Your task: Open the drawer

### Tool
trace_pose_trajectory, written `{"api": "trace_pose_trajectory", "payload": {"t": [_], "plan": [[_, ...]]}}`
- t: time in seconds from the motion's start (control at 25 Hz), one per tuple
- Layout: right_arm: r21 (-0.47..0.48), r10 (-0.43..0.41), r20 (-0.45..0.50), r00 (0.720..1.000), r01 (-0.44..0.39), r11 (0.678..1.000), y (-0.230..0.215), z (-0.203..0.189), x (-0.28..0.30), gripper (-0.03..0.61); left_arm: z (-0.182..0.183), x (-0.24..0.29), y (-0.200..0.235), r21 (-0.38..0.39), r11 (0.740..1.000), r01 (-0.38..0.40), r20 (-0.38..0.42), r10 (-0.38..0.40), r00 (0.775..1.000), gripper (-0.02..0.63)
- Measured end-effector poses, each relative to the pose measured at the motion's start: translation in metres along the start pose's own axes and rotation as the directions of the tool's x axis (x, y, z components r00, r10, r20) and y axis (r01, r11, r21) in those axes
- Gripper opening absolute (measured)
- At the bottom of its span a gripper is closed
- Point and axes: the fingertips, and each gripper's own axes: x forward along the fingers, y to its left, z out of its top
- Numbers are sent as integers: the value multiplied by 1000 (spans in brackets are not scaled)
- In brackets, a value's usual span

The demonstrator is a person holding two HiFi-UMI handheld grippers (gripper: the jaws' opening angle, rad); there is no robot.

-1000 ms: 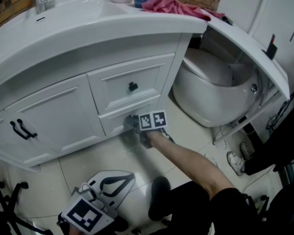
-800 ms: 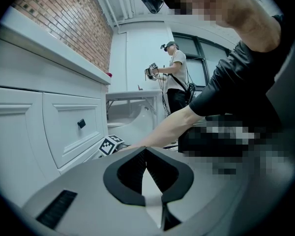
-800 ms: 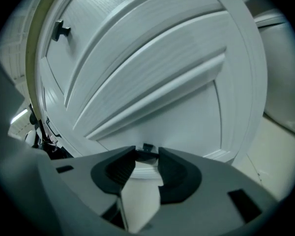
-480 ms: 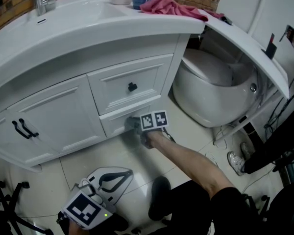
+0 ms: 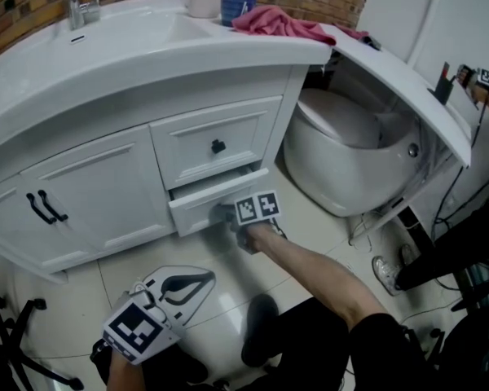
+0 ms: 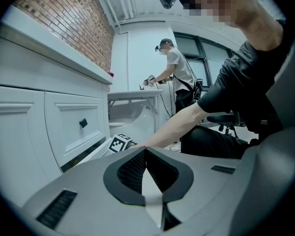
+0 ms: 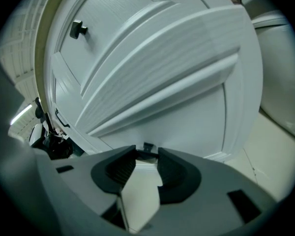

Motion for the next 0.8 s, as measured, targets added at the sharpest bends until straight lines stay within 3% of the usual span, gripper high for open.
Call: {"api": "trace_pose_trajectory", "payload": {"t": [0.8], "plan": [[-65, -9, -125, 992, 1, 998, 10, -47, -34, 156, 3, -20, -21, 17, 999, -31, 7, 31, 1000, 3]]}}
